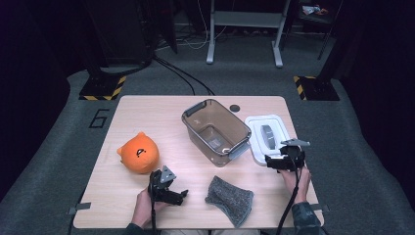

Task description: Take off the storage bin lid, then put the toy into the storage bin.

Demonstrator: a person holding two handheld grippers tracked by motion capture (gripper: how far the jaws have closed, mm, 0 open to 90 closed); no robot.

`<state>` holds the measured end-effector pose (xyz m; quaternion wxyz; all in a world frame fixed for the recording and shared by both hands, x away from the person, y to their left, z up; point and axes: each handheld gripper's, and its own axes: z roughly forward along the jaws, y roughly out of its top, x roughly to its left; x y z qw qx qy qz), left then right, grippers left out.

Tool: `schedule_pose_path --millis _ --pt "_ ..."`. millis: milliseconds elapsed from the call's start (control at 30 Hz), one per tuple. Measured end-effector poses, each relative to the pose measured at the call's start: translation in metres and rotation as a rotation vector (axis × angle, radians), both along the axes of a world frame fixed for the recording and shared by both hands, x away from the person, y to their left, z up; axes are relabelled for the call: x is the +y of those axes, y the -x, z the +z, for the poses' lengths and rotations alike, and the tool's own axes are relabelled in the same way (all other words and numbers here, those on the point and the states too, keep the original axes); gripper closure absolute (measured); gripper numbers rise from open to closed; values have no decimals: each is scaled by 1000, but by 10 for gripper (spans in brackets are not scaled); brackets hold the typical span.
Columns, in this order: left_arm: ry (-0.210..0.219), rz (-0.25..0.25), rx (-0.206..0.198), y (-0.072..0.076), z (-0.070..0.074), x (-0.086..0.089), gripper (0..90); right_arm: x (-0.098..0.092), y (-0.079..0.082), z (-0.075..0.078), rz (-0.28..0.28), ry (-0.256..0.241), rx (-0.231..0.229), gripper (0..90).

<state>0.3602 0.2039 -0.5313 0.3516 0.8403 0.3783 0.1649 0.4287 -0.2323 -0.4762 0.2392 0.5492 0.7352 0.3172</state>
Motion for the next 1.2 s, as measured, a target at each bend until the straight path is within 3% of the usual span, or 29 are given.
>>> schedule_pose_path --millis 433,600,667,767,933,1200 --pt "-4 22 0 2 0 -1 3 -1 29 -36 -1 45 38 39" --pt "-15 16 7 4 2 1 5 -3 34 -46 -13 41 59 21" --pt "-26 26 3 6 4 1 18 -6 35 -49 -1 14 56 19" --pt "-9 36 6 10 11 4 30 -9 35 -50 3 4 52 0" --pt "25 55 -37 19 34 12 27 -9 33 -54 23 2 19 0" --pt "57 89 -91 21 69 40 20 -8 32 -54 34 -1 18 0"
